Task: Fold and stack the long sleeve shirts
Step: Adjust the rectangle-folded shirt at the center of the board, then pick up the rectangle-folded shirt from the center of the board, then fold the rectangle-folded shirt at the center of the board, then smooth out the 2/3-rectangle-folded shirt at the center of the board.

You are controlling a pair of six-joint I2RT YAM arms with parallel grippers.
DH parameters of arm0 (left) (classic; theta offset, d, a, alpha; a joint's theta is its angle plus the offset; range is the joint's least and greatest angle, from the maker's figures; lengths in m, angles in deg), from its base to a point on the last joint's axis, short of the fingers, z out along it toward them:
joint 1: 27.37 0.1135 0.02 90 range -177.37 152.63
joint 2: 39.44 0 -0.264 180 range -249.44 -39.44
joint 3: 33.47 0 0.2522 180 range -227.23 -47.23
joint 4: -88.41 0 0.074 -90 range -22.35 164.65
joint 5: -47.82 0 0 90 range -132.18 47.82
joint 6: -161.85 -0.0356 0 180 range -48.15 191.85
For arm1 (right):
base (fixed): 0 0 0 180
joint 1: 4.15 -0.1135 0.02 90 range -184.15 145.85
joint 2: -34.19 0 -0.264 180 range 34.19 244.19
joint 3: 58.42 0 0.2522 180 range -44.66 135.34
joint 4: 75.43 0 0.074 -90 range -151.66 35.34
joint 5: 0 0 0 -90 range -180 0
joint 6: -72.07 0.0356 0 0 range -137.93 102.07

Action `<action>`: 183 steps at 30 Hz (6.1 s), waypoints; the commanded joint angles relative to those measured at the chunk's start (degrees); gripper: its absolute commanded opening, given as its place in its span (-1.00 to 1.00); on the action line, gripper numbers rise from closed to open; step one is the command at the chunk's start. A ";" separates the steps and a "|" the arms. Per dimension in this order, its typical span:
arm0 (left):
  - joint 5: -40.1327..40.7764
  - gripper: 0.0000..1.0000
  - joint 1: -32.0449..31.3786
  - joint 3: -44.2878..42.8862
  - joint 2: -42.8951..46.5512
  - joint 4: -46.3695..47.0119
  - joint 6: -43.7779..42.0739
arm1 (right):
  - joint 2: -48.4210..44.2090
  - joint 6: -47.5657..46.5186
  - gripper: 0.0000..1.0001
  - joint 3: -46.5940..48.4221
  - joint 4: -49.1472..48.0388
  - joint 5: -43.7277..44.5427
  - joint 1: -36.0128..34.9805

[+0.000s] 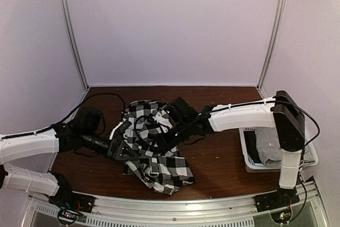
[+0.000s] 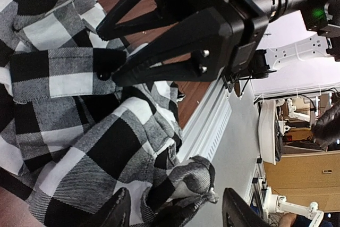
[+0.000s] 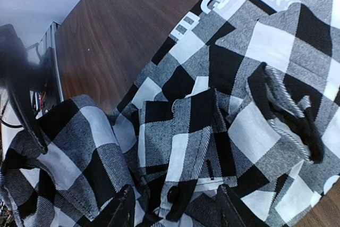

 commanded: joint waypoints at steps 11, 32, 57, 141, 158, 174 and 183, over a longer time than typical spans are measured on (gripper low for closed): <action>-0.90 -0.43 0.27 4.47 -4.60 1.87 -0.38 | 5.74 -0.31 -1.00 7.14 -1.44 2.14 -0.84; 0.55 -0.72 0.27 3.45 -8.40 2.80 0.07 | 18.59 -3.28 -0.90 23.54 -6.86 13.53 0.66; 1.23 -0.85 0.27 1.41 -11.99 3.59 0.06 | -15.75 -3.82 0.11 -17.85 -5.15 19.49 0.31; 29.43 -0.84 12.48 -3.57 -16.40 19.28 13.78 | 2.11 1.47 -0.03 5.99 -2.85 23.95 7.85; 28.42 -0.85 12.48 -2.92 -15.76 20.50 13.69 | -3.56 -1.94 -0.72 0.37 -1.86 15.46 0.24; 28.80 -0.85 12.48 -3.60 -15.28 20.28 12.88 | 12.46 4.09 -0.72 13.11 -9.92 3.21 1.44; 31.21 -0.23 12.48 -4.67 -14.63 18.16 11.01 | 19.91 8.15 -0.47 18.45 -14.53 -4.32 4.68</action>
